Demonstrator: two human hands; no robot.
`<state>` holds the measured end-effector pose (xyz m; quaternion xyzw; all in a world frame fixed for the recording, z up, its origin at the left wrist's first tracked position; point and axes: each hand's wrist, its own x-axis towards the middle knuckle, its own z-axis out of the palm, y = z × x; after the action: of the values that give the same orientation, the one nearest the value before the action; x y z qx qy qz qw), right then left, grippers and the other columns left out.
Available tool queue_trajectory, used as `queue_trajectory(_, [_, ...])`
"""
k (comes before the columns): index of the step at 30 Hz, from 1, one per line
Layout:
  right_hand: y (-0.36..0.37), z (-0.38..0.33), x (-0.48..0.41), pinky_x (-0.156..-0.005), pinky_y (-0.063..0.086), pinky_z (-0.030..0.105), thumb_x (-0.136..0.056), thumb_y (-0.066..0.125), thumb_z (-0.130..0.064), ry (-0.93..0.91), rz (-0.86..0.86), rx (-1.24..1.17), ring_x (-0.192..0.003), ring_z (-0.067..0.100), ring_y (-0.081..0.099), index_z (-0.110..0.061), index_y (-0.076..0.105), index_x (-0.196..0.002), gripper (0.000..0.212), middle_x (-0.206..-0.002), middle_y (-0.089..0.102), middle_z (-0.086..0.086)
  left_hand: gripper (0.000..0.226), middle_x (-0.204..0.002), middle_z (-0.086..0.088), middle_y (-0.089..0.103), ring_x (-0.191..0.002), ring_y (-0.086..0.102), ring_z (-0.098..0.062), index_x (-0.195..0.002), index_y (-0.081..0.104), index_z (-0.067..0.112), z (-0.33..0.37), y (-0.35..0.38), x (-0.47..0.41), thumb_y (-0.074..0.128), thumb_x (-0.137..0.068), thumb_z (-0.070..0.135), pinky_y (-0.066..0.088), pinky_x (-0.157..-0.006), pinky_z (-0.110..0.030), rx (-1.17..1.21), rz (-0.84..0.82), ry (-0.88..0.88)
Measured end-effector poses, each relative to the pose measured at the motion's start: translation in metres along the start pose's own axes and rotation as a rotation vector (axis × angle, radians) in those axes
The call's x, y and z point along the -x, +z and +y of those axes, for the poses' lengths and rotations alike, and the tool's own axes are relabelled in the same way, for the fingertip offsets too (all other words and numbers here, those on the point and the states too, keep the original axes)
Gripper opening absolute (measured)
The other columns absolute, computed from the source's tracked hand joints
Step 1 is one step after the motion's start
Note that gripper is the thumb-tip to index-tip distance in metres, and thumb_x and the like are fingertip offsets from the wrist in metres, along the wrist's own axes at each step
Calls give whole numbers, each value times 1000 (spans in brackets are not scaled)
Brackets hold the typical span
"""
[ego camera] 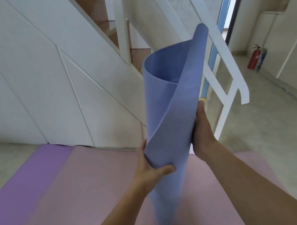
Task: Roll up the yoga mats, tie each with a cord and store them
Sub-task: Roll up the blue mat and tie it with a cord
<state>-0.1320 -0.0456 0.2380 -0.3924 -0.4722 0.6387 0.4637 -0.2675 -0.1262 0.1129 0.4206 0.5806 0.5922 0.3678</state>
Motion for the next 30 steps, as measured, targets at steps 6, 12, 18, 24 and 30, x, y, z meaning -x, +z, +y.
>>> queue_trajectory(6, [7,-34,3,-95,52,39,-93,24,-71,-79,-12,-98,-104,19,69,-26,72,-105,67,-106,75,0,47,-127,7,59,-108,62,4,-107,51,17,67,7,10,79,-70,26,52,-84,-22,157,170,225])
queue_trajectory(12, [-18,4,13,-86,52,36,-95,24,-68,-14,80,-93,-98,15,69,-18,67,-119,70,-106,74,2,34,-136,17,49,-126,56,-11,-82,72,10,14,-7,6,81,-70,40,50,-100,-39,-99,-58,184])
queue_trajectory(18, [-32,55,23,-72,51,28,-92,28,-64,143,78,-111,-92,14,66,-18,64,-115,63,-106,71,2,50,-140,19,46,-114,60,4,-104,69,-12,-14,-24,-13,81,-71,24,52,-96,-32,-342,-235,156])
queue_trajectory(24, [-48,89,23,-79,47,27,-101,28,-54,257,52,-14,-103,3,61,-29,58,-125,46,-126,64,-5,22,-109,35,61,-88,64,6,-96,71,-10,-47,-27,-27,77,-77,-1,53,-79,-28,-528,-350,69])
queue_trajectory(30, [-50,26,-6,-98,49,45,-80,39,-84,94,75,96,-120,20,60,-32,64,-123,72,-119,71,-5,26,-97,21,69,-85,65,11,-99,67,-13,-51,-24,-35,73,-74,-13,50,-73,-12,-472,-381,-13])
